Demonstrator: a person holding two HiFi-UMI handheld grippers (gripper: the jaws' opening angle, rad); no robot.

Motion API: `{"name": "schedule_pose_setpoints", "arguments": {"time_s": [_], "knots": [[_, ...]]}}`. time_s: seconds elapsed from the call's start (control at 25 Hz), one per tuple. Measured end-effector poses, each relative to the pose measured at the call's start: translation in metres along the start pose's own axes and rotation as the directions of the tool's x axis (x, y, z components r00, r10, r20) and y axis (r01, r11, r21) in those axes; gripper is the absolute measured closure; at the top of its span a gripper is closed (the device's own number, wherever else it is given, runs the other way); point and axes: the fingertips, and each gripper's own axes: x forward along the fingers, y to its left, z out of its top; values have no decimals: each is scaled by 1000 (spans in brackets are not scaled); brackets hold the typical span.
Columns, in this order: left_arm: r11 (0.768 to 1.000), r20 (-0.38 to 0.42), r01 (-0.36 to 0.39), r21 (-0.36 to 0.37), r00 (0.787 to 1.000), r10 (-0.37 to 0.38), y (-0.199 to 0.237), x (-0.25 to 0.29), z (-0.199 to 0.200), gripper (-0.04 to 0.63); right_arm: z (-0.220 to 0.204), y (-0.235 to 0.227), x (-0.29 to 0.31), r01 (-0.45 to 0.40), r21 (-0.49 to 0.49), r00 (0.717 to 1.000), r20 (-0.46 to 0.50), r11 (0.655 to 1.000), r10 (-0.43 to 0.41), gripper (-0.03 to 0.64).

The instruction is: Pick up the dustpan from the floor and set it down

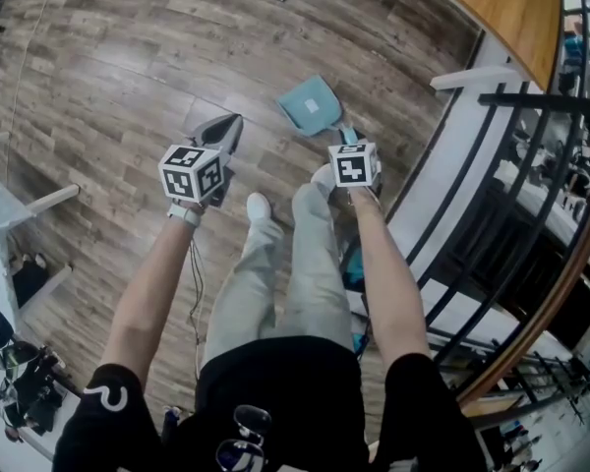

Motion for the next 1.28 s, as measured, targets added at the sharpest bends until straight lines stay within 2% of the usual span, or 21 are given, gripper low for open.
{"name": "schedule_pose_setpoints", "arguments": {"time_s": [0.64,1.28], "knots": [[1000,-14,8,14,1000,-8,-20,-3,-10,597,-12,8,-13,-44,28,999,9,999,44,476],[999,-16,18,29,1000,-18,-50,-13,-2,597,-4,5,-46,-56,33,998,44,998,54,460]]}}
